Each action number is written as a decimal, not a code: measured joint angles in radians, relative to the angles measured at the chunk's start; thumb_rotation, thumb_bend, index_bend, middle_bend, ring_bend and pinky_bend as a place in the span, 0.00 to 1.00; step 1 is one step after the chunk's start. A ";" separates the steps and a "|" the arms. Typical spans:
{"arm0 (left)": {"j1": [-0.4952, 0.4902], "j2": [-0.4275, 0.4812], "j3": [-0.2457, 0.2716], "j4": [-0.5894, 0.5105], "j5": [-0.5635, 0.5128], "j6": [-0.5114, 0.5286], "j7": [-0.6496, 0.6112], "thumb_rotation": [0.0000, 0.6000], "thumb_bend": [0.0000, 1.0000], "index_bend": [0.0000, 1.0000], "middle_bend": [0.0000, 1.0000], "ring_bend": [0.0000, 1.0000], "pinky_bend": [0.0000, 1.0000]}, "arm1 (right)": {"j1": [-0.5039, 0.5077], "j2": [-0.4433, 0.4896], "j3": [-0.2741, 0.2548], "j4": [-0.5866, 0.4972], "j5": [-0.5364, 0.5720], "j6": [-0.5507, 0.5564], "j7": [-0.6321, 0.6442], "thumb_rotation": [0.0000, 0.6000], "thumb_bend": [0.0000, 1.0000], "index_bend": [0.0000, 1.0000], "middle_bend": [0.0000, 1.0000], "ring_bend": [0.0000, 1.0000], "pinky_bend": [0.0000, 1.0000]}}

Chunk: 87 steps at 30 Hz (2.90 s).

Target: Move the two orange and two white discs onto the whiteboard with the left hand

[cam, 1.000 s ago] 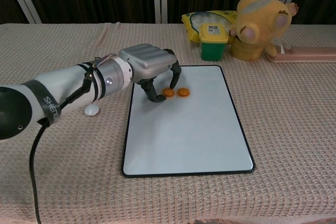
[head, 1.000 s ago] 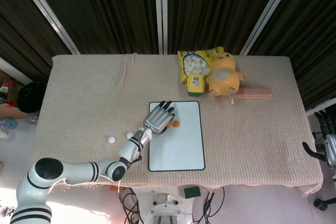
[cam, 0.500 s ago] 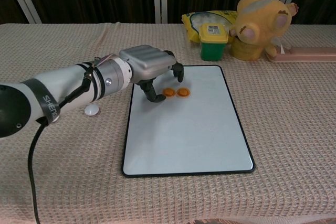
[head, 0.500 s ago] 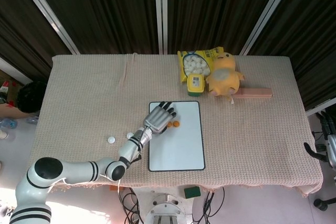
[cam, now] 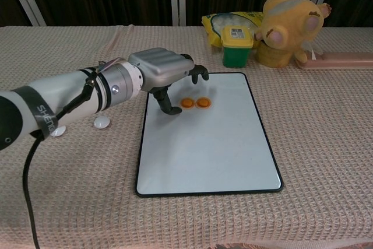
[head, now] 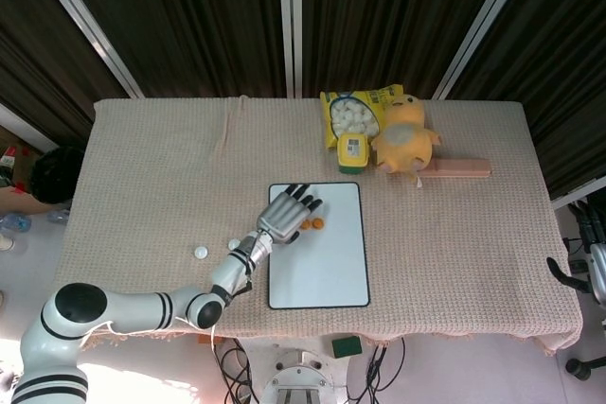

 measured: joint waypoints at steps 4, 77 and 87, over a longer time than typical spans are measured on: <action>0.018 0.044 0.004 -0.070 0.008 0.035 0.006 1.00 0.22 0.17 0.20 0.06 0.14 | -0.001 0.004 0.000 -0.007 -0.003 0.005 -0.003 1.00 0.28 0.00 0.00 0.00 0.00; 0.552 0.311 0.201 -0.126 0.413 0.249 -0.382 1.00 0.28 0.45 0.22 0.06 0.15 | -0.017 0.051 -0.011 -0.111 -0.032 0.053 -0.081 1.00 0.28 0.00 0.00 0.00 0.00; 0.553 0.316 0.187 -0.143 0.416 0.240 -0.386 1.00 0.30 0.48 0.22 0.06 0.15 | -0.016 0.049 -0.011 -0.111 -0.031 0.050 -0.084 1.00 0.28 0.00 0.00 0.00 0.00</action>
